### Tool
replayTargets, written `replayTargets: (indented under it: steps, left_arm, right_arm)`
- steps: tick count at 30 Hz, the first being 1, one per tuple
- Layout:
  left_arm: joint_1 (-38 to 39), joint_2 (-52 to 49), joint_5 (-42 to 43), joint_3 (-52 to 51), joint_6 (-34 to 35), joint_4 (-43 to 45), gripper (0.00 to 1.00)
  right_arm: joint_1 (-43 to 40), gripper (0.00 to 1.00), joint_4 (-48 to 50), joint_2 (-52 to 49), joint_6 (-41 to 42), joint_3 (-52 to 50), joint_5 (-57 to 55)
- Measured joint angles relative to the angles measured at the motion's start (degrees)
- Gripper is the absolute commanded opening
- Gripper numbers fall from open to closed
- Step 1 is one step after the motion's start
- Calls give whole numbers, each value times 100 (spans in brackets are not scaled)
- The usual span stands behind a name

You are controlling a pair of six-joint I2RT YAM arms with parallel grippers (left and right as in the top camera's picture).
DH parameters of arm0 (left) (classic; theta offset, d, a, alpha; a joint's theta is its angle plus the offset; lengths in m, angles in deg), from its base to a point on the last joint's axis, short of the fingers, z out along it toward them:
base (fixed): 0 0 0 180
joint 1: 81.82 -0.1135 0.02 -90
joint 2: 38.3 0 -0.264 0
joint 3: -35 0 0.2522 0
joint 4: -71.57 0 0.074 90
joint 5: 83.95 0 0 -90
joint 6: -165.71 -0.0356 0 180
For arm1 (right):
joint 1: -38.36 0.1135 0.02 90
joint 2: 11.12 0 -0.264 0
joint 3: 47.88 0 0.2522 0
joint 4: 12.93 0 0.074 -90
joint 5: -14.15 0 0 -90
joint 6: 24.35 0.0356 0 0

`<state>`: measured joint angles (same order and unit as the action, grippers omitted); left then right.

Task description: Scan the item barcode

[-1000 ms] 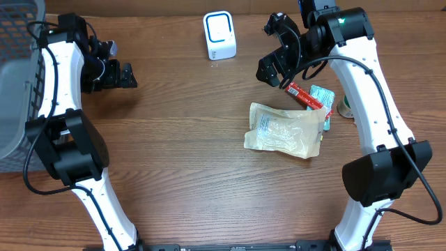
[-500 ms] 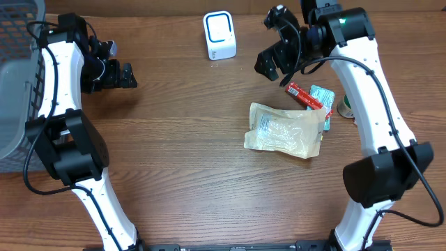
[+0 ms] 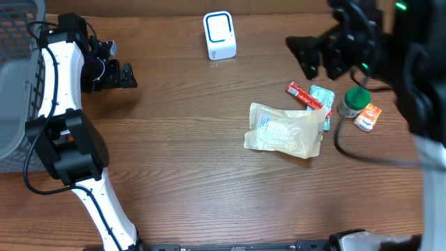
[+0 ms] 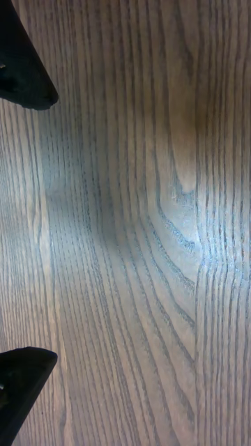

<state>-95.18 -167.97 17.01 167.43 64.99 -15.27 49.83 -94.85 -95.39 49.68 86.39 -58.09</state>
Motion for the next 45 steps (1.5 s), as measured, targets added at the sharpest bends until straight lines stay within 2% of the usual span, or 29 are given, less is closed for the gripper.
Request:
replayTargets:
  steps: [3, 7, 13, 22, 29, 34, 45]
  left_arm:
    - [0, 0, 0, 0, 0, 0, 100]
    - [0, 0, 0, 0, 0, 0, 100]
    - [0, 0, 0, 0, 0, 2, 100]
    - [0, 0, 0, 0, 0, 0, 100]
    - [0, 0, 0, 0, 0, 2, 100]
    - [0, 0, 0, 0, 0, 2, 100]
    - [0, 0, 0, 0, 0, 0, 100]
  right_arm:
    - [-13, 100, 48, 422, 166, -278, -24]
    - [-17, 100, 348, 1147, 562, -1139, -308]
    - [-17, 100, 1226, 2752, 981, -3257, -717]
    - [-17, 100, 3528, 5362, 1154, -7099, -1010]
    - [-234, 100, 6363, 6450, 1606, -9908, -1069]
    - [-317, 100, 7436, 6953, 1867, -10928, -1071]
    - [-540, 100, 7630, 8194, 2011, -11785, -1071]
